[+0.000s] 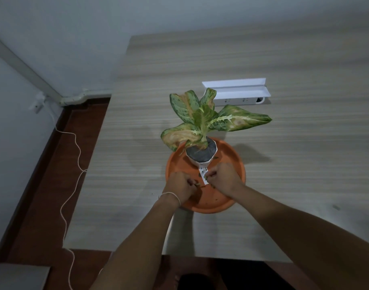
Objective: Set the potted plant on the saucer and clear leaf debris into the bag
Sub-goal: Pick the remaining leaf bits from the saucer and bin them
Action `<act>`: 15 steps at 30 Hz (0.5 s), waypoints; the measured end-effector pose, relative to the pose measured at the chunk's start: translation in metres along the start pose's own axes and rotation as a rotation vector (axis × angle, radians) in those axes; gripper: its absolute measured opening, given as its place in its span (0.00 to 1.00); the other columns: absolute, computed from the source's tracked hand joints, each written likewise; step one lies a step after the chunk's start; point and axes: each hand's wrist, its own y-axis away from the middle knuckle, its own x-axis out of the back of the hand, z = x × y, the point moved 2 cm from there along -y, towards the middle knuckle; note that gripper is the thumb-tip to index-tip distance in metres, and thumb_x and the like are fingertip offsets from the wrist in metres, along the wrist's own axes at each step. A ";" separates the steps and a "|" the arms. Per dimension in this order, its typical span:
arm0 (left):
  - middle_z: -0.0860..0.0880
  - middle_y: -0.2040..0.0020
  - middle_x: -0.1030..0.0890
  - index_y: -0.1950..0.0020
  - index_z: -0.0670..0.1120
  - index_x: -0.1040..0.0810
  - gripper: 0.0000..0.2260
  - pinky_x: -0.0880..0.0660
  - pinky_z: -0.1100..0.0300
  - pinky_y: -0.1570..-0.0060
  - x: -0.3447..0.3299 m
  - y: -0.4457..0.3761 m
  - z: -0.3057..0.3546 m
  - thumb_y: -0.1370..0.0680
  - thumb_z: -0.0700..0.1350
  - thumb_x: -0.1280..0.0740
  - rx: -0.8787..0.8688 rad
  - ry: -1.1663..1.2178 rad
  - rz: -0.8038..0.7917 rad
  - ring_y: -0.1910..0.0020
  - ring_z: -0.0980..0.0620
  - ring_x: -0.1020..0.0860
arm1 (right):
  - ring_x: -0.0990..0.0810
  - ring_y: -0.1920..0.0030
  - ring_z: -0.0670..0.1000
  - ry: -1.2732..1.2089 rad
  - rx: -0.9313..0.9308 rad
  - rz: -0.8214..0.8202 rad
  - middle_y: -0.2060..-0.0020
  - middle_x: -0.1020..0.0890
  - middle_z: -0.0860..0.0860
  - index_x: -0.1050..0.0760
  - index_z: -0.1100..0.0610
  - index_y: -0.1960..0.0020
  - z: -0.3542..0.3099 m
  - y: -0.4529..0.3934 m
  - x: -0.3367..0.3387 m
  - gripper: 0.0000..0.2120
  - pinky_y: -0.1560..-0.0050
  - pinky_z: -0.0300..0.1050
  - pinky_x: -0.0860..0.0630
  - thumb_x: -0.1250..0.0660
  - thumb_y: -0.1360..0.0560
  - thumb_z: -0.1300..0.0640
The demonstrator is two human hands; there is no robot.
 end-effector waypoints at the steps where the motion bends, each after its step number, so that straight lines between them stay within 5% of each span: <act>1: 0.48 0.58 0.14 0.59 0.44 0.14 0.05 0.26 0.65 0.56 0.004 0.001 -0.001 0.31 0.39 0.29 -0.004 -0.008 0.005 0.58 0.52 0.19 | 0.19 0.63 0.46 -0.013 0.006 0.004 0.64 0.13 0.51 0.14 0.54 0.60 -0.004 -0.001 0.001 0.07 0.59 0.42 0.23 0.30 0.32 0.62; 5: 0.47 0.63 0.14 0.62 0.44 0.15 0.05 0.21 0.56 0.53 0.022 0.008 -0.007 0.33 0.43 0.28 -0.027 -0.021 0.071 0.60 0.49 0.18 | 0.22 0.66 0.44 -0.030 0.069 0.024 0.65 0.13 0.51 0.14 0.56 0.60 -0.026 0.000 -0.003 0.05 0.64 0.36 0.30 0.28 0.32 0.63; 15: 0.48 0.63 0.13 0.60 0.46 0.14 0.04 0.24 0.66 0.55 0.085 0.079 -0.093 0.32 0.41 0.28 0.079 0.037 0.232 0.64 0.54 0.18 | 0.18 0.61 0.46 0.002 0.255 -0.107 0.60 0.13 0.52 0.14 0.56 0.56 -0.133 0.017 -0.065 0.07 0.58 0.38 0.26 0.29 0.32 0.62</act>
